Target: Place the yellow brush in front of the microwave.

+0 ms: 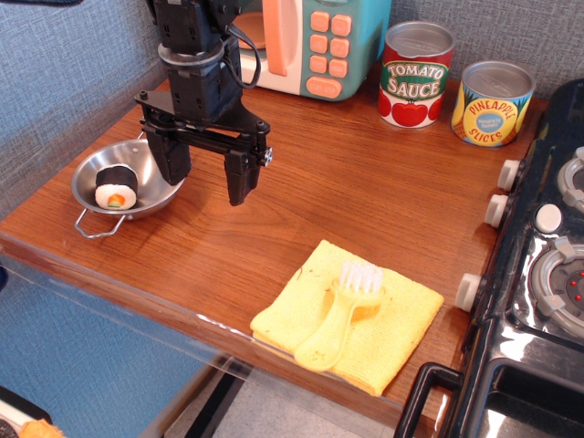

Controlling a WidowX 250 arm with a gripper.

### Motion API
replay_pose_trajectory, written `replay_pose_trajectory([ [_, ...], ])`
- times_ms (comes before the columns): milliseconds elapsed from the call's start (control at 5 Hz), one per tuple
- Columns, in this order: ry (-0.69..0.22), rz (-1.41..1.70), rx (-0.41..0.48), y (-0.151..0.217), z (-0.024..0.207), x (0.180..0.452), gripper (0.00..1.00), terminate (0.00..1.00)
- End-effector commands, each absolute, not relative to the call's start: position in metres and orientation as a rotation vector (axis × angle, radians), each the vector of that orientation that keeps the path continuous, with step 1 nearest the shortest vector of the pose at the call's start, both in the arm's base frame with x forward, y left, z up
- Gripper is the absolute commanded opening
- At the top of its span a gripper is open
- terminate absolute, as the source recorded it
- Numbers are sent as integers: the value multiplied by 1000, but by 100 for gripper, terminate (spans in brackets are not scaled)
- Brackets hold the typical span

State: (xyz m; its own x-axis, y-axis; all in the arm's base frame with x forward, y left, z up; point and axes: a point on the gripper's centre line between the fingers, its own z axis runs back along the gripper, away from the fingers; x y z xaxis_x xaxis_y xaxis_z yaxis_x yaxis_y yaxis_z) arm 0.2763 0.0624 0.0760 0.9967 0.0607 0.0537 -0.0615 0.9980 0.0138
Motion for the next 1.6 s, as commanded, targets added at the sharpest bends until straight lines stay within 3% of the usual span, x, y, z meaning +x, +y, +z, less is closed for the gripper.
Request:
replay_pose_trajectory([
  [0,-53,61,15,62,76,276,100,0],
  [200,-64,33,8,49,77,274,100,0],
  [800,-77,-233,45,-48,73,253,100,0],
  [1400,-22,-178,73,-71,48,250,100,0],
])
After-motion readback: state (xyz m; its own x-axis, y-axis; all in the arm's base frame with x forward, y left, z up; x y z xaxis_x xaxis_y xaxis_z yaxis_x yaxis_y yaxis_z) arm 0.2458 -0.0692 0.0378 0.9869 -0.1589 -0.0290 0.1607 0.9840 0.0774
